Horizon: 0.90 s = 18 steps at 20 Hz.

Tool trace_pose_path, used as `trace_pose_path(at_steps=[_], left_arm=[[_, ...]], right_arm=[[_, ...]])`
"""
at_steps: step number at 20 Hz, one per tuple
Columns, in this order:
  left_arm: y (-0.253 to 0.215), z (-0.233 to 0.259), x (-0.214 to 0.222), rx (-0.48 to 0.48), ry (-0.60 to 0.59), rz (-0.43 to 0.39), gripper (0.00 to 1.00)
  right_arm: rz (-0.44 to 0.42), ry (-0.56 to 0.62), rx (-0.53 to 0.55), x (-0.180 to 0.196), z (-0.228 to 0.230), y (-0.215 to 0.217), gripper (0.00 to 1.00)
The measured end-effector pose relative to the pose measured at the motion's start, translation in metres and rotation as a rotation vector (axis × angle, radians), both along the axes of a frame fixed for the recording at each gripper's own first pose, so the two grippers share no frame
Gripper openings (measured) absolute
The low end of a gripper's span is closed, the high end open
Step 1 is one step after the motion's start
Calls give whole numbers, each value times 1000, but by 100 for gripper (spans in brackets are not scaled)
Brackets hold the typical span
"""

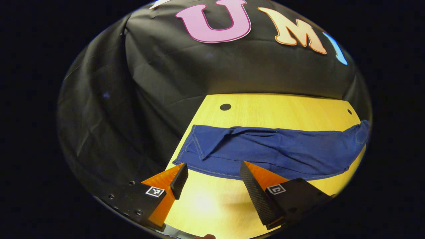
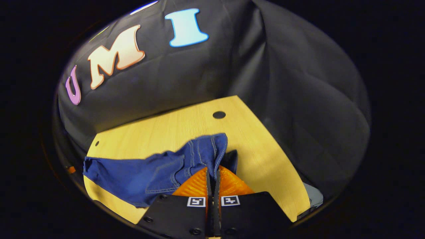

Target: Grasp the waist and the cuffs of the jeans and fold them to make the two legs overlap; first hold the waist and fold one-third of the jeans toward the cuffs, then hold the cuffs and fold the remaining one-third in the same direction to finish folding.

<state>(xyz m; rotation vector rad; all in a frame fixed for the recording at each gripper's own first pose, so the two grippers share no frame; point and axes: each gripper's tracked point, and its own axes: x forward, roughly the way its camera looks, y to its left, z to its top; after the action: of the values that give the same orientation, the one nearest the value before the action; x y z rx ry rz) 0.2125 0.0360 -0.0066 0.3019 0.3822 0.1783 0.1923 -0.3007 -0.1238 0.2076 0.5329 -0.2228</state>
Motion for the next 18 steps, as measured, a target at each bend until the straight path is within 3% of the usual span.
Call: trace_pose_path(at_steps=[4, 6, 10, 18], left_arm=[[13, -4, 2, -5, 24, -64, 96], [23, -5, 11, -23, 30, -91, 96], [42, -11, 28, -48, 38, -140, 96], [88, -18, 61, -22, 64, -156, 96]], right_arm=[[6, -110, -22, -28, 58, 52, 2], [40, -176, 4, -31, 85, 104, 2], [193, -277, 163, -29, 118, 230, 3], [416, -235, 332, -2, 46, 378, 2]])
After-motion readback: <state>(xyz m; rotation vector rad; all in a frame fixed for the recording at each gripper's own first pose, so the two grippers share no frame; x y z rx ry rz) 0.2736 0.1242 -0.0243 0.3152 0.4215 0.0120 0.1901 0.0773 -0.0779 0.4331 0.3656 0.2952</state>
